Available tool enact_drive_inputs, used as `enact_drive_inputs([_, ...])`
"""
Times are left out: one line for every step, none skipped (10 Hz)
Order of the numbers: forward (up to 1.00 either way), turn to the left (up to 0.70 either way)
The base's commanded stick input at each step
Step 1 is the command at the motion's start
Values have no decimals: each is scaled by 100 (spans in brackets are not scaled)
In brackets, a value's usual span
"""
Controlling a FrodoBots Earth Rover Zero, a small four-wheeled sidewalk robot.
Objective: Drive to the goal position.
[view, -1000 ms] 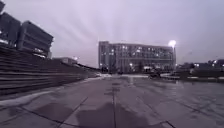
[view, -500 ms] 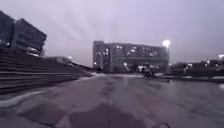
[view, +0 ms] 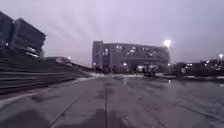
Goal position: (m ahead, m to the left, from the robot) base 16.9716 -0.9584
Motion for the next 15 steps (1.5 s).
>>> enact_drive_inputs([100,0])
enact_drive_inputs([100,0])
enact_drive_inputs([100,0])
enact_drive_inputs([100,0])
enact_drive_inputs([100,0])
enact_drive_inputs([100,0])
enact_drive_inputs([100,0])
enact_drive_inputs([100,0])
enact_drive_inputs([100,0])
enact_drive_inputs([100,0])
enact_drive_inputs([100,0])
enact_drive_inputs([100,0])
enact_drive_inputs([100,-10])
enact_drive_inputs([100,-27])
enact_drive_inputs([100,-27])
